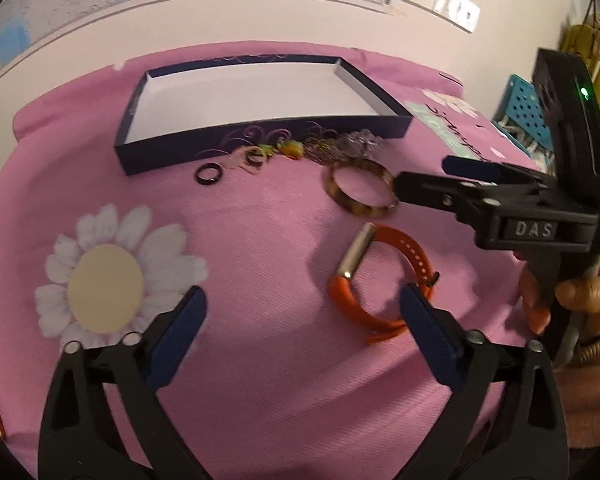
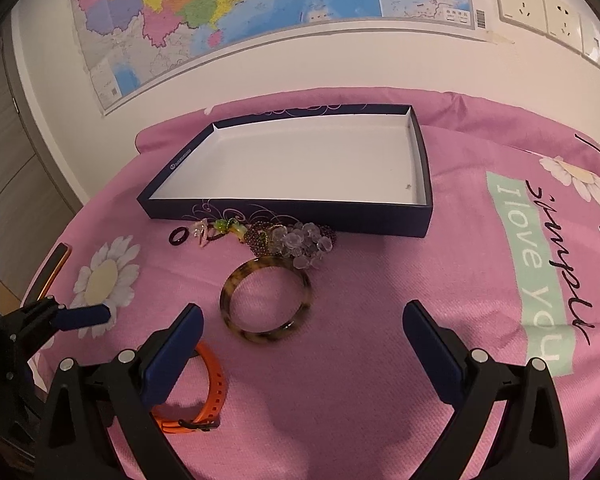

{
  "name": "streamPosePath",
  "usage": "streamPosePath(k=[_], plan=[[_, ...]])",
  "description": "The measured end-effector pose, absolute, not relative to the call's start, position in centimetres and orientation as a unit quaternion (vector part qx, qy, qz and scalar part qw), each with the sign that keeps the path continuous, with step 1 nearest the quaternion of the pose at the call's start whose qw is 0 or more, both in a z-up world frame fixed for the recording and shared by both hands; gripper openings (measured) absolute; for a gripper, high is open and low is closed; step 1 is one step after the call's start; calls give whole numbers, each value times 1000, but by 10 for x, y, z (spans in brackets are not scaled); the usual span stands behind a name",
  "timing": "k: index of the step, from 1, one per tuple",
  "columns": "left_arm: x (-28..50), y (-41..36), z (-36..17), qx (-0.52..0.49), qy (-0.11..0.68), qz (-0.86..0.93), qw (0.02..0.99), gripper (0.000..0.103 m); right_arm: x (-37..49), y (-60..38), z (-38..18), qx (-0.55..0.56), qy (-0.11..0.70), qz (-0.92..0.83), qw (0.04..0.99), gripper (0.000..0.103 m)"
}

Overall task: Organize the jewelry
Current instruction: 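Grasp the orange watch band with the left tool while the right tool grasps the tortoiseshell bangle, then lift and carry the watch band and bangle with both tools over the box lid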

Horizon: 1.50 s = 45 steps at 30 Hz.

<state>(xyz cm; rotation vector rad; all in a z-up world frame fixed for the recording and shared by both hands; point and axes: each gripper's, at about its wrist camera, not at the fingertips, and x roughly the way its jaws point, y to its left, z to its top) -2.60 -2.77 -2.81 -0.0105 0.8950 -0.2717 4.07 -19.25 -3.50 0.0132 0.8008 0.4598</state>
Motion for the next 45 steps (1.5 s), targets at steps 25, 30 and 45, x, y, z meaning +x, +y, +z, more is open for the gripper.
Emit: streamPosePath(k=[25,30,45], plan=[[18,13,-20,30,424,-74,902,27,53,-179,-44,-8,409,262,874,78],[18,19,-17,29,417,-78,905,46,58,-174,-47,-13,422,270,865,52],[22,8,-33,39,439,-119,889,17,66,-166,-47,-63,425,254,866,6]])
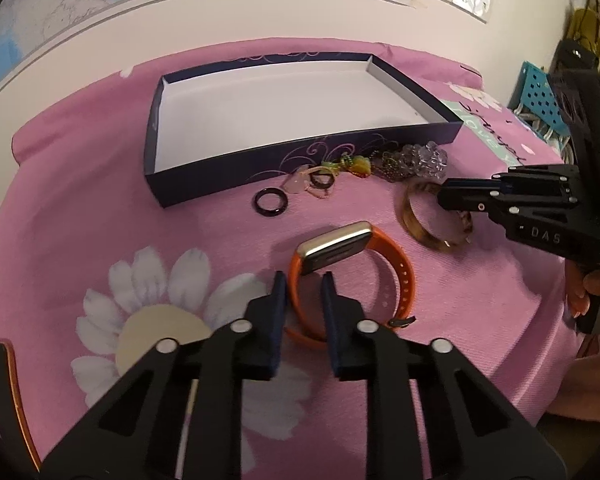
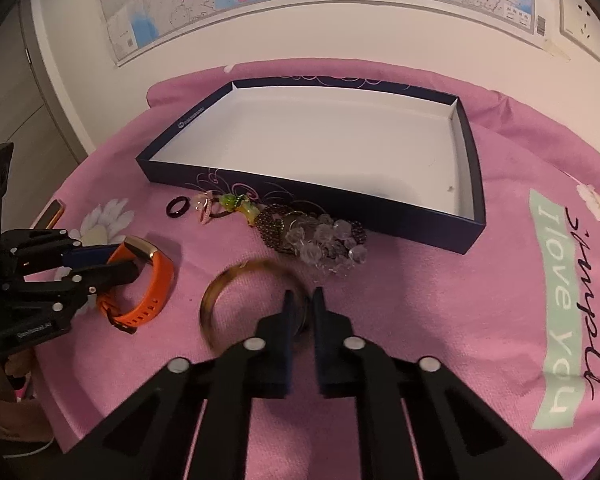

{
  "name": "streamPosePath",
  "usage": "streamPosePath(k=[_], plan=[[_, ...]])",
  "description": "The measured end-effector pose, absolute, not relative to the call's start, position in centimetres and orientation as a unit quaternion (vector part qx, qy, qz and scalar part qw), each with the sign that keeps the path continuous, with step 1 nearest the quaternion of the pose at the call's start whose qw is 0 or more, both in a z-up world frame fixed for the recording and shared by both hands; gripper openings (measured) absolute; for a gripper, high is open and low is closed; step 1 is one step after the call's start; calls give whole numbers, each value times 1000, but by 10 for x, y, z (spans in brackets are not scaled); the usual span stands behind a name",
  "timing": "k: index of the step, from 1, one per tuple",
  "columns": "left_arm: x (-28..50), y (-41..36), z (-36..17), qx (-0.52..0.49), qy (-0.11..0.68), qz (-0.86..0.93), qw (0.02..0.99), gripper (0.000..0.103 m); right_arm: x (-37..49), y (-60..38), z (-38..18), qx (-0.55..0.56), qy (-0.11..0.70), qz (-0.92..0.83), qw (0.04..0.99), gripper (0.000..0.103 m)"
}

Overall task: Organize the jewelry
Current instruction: 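Lift and carry the watch band and bangle with both tools over the box lid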

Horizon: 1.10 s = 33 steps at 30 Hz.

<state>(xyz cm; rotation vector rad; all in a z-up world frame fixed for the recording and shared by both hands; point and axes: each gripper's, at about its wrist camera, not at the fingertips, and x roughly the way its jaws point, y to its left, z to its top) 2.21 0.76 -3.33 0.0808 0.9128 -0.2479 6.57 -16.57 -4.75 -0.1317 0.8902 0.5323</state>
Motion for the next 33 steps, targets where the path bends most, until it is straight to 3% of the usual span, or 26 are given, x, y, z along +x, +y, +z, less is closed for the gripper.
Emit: streamPosePath(k=[6,21,33], plan=[[23,14,-30,24,442,-115,889,9,61,-167,-44,-48,423,273,862,5],[35,28,5,4,408,-120,905,8,71,-176,1,-26,372,280,884,6],[103,40,34,2,394,-102,914,9,141,-170,24,-26,355,264,896,6]])
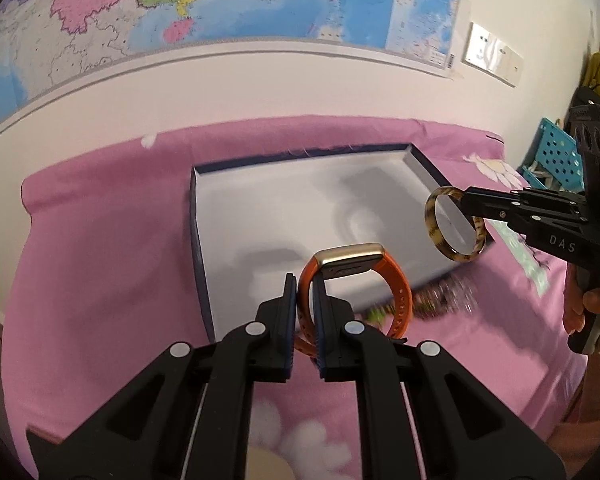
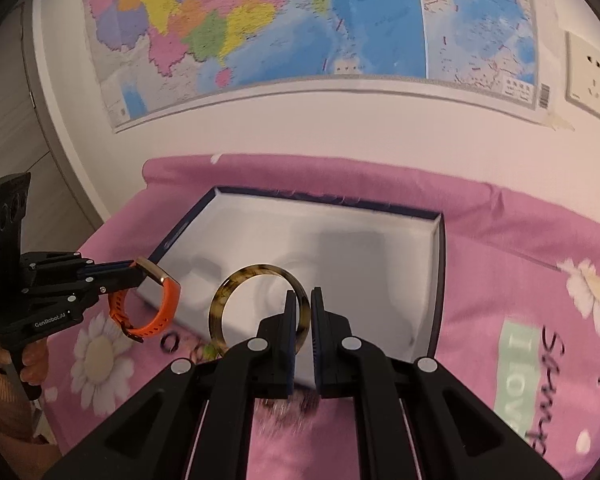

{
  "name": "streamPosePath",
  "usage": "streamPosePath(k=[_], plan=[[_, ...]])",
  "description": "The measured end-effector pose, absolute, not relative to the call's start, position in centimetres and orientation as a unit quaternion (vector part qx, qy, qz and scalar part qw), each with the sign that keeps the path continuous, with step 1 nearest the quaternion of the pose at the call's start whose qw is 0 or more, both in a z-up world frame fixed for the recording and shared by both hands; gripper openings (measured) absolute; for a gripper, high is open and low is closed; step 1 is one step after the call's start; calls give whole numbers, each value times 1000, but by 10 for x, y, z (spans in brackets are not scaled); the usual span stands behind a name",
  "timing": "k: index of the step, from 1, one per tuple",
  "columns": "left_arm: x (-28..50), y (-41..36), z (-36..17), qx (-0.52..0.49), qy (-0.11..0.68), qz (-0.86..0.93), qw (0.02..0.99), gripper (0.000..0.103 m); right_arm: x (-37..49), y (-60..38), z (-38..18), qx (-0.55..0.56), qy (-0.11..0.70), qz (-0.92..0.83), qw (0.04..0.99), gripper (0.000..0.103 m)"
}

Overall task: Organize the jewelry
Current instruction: 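Lift and carry the watch band and bangle with both tools over the box lid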

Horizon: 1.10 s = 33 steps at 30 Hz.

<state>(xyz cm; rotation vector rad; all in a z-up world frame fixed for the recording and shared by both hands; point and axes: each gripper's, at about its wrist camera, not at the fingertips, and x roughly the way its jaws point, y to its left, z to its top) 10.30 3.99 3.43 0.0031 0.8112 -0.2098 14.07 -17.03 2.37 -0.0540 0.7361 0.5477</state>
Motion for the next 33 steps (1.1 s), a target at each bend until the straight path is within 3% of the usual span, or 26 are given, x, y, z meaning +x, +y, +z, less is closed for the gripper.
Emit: streamPosePath(k=[17,33], plan=[[203,34,25,-6,408,-81,910,9,229,-148,11,-11,384,236,892,6],[245,30,-2,-22,442,-56,895,10,274,-137,-14,-11,425,203,882,6]])
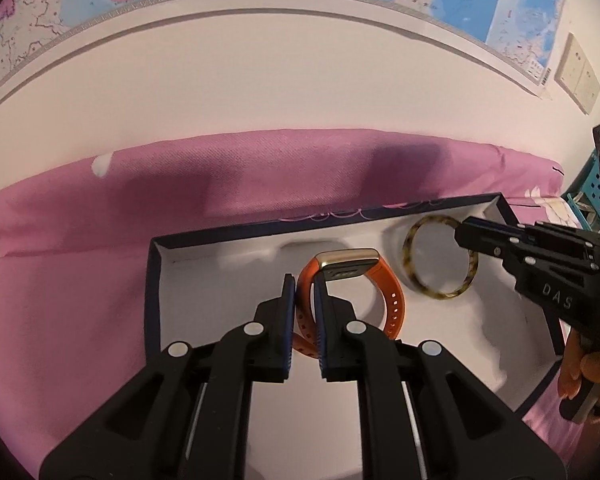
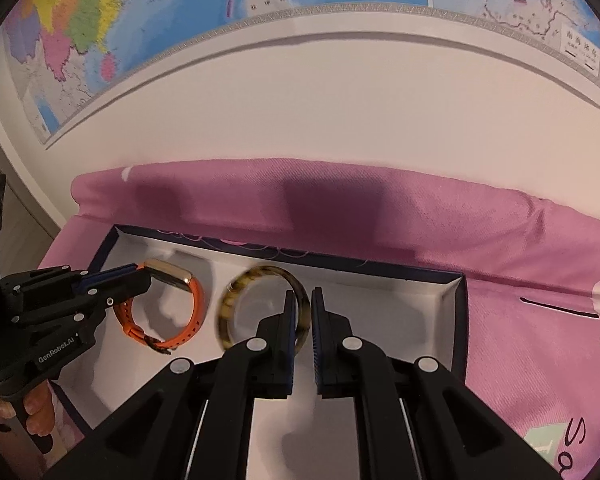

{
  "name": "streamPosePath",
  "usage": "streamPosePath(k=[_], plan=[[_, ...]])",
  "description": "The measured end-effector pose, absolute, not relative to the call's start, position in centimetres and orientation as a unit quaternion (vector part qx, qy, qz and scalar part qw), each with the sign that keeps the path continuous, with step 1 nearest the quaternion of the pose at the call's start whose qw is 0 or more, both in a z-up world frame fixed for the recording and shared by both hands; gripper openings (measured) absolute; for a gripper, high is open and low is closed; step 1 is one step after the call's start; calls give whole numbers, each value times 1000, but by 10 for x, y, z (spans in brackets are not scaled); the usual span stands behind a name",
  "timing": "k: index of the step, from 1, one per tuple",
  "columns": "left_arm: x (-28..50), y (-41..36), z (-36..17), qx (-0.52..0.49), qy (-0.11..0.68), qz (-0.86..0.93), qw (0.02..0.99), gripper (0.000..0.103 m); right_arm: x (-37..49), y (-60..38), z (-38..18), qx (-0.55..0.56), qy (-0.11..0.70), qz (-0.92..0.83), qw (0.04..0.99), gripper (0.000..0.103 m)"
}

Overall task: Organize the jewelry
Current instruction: 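Lift and carry the watch band and bangle with both tools over the box lid, then lower both items into the box lid and open both tools, then move the right tool to the clear crystal bracelet while the left tool approaches the pink heart pendant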

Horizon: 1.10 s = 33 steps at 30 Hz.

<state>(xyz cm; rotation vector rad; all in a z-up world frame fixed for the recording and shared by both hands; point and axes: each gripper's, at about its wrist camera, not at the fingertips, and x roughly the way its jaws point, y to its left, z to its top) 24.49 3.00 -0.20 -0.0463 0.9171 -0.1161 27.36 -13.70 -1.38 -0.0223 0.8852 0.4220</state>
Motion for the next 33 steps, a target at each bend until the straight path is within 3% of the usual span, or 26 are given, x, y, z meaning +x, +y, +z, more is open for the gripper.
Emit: streamPosePath(k=[6,11,13,18,20,33], plan=[[253,32,-4,-31,453,-43,890,9,275,-130,-12,-19,421,189,887,6],[261,34,-5,-41,462,-31,885,11,264,-129,-9,-20,409,194,892,16],[258,35,-4,-40,459,-26,887,33,253,-134,-5,-17,399,203,894,21],[232,37,16,-19,419,-15,908,51,208,-148,13,-28,363,240,900,38],[215,37,24,-6,402,-19,915,53,186,-152,17,-33,355,260,897,42],[101,27,33,38,356,-72,931,63,85,-169,-10,-57,365,292,882,43]])
